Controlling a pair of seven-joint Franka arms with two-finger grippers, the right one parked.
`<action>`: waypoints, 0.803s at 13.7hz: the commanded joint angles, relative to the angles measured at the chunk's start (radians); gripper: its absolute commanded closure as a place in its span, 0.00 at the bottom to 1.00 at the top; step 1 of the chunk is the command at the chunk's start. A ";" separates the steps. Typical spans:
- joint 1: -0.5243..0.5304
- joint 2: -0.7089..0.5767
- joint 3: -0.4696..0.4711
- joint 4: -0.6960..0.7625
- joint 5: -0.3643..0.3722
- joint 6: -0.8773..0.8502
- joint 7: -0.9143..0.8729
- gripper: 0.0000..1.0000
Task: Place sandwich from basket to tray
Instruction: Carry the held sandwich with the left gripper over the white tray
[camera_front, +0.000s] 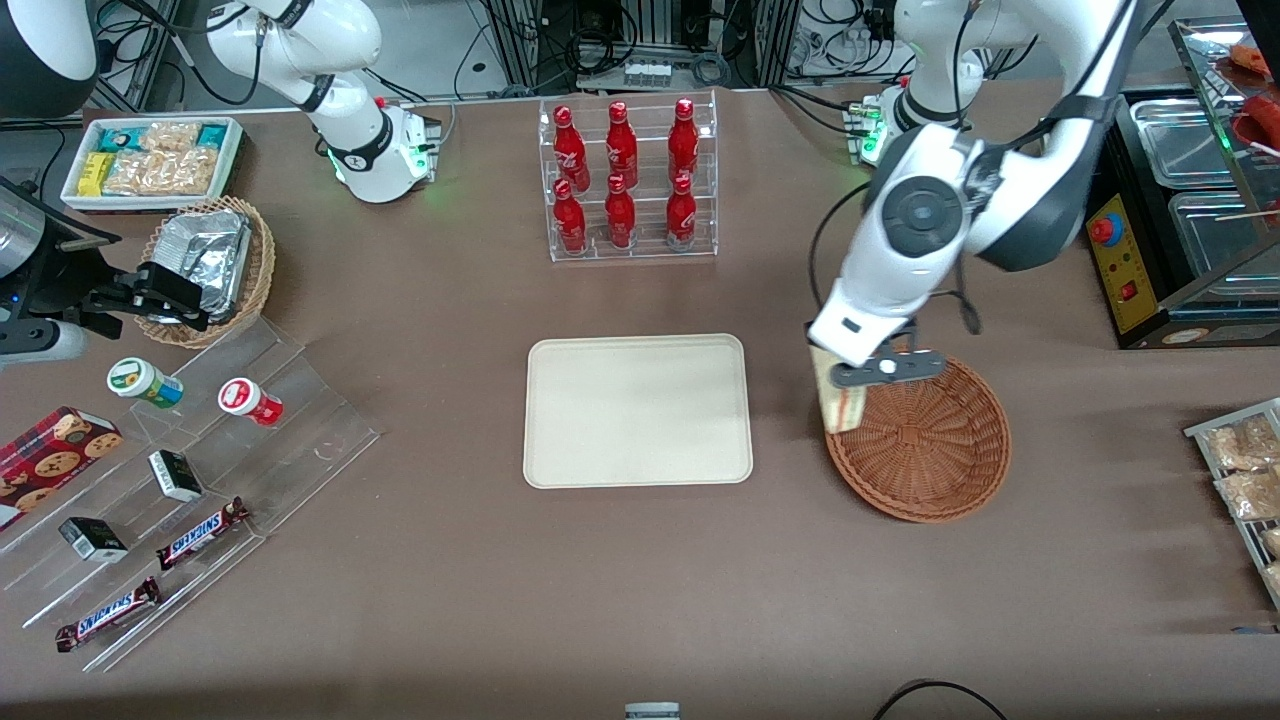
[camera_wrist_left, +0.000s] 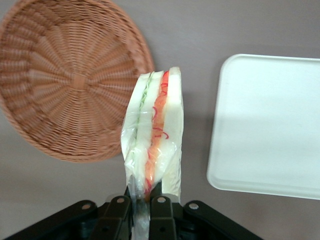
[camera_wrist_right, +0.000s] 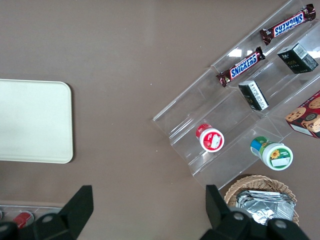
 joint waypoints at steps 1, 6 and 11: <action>0.005 0.060 -0.052 0.073 0.022 -0.006 -0.036 1.00; 0.005 0.206 -0.171 0.157 0.180 0.003 -0.140 1.00; 0.003 0.352 -0.289 0.217 0.353 0.004 -0.316 1.00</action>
